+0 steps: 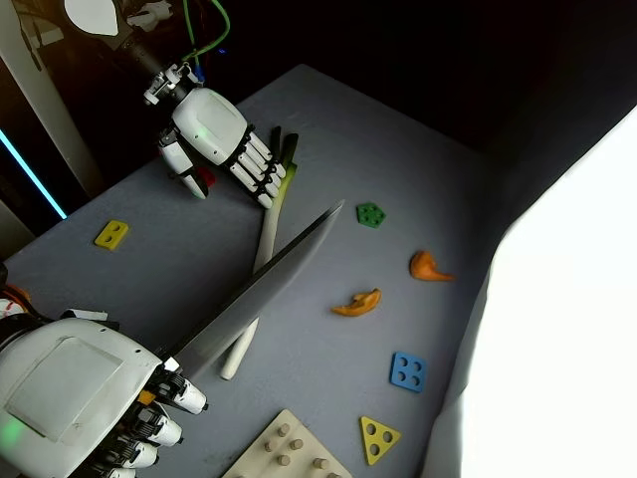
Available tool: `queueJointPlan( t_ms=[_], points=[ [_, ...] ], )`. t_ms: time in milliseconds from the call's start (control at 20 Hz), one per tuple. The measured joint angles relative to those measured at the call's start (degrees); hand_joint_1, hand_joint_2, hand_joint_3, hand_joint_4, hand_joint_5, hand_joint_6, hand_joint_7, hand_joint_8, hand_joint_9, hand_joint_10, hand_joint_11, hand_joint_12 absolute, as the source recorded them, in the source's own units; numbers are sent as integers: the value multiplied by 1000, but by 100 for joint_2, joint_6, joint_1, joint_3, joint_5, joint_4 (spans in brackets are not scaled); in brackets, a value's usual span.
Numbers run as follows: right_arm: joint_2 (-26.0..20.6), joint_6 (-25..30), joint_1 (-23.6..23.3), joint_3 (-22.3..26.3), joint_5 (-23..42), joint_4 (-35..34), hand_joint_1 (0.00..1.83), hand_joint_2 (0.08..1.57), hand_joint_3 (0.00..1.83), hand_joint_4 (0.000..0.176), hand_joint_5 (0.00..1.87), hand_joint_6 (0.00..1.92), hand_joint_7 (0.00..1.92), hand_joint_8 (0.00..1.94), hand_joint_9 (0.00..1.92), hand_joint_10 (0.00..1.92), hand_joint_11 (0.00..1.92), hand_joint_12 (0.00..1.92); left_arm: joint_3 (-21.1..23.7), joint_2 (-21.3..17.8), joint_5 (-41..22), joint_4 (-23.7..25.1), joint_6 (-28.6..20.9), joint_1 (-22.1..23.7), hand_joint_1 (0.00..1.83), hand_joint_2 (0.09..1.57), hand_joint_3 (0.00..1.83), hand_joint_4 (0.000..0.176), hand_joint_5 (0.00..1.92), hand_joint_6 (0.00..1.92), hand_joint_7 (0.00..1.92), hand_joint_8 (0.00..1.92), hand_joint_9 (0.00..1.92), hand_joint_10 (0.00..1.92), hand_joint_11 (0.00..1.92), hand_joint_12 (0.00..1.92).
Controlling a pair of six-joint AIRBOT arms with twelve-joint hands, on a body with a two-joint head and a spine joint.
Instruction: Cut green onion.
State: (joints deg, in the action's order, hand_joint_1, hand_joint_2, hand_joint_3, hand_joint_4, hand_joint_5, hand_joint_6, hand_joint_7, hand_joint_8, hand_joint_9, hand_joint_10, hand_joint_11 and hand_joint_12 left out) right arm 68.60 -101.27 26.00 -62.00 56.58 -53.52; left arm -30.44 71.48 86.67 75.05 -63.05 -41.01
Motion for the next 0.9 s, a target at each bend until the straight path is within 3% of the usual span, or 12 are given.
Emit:
queueJointPlan(
  t_ms=[350, 450, 650, 850, 900],
  points=[
    [-501, 568, -470, 0, -420, 546, 1609, 925, 613, 176, 1350, 1921, 1509, 1941, 1628, 1921, 1671, 1921, 0, 2, -7, 22, 0, 0, 400, 1356, 0, 0, 149, 13, 108, 1, 39, 0, 7, 4],
    [-691, 870, -520, -20, -568, 1025, 1617, 931, 601, 176, 1360, 1921, 1507, 1941, 1627, 1921, 1670, 1921, -2, 2, -2, 22, 0, 0, 380, 1355, 0, 0, 152, 10, 111, 1, 41, 1, 10, 10],
    [-898, 2022, -619, -428, -1368, 2288, 1619, 932, 597, 176, 1377, 1921, 1520, 1941, 1634, 1921, 1677, 1921, -2, 2, -4, 24, 0, 0, 430, 1348, 0, 0, 166, 10, 45, 0, 5, 0, 7, 3],
    [-894, 3158, -597, -1088, -1655, 3412, 1603, 939, 595, 176, 1373, 1921, 1528, 1941, 1642, 1921, 1687, 1921, -2, 2, -20, 26, 0, 0, 455, 1344, 0, 0, 128, 1, 22, 2, 0, 0, 5, 3],
    [-879, 3228, -553, -1281, -1644, 3508, 1623, 933, 579, 176, 1383, 1921, 1519, 1941, 1627, 1921, 1666, 1921, -2, 2, -26, 20, 0, 0, 389, 1360, 5, 0, 93, 3, 19, 1, 0, 0, 0, 0]
  ],
)
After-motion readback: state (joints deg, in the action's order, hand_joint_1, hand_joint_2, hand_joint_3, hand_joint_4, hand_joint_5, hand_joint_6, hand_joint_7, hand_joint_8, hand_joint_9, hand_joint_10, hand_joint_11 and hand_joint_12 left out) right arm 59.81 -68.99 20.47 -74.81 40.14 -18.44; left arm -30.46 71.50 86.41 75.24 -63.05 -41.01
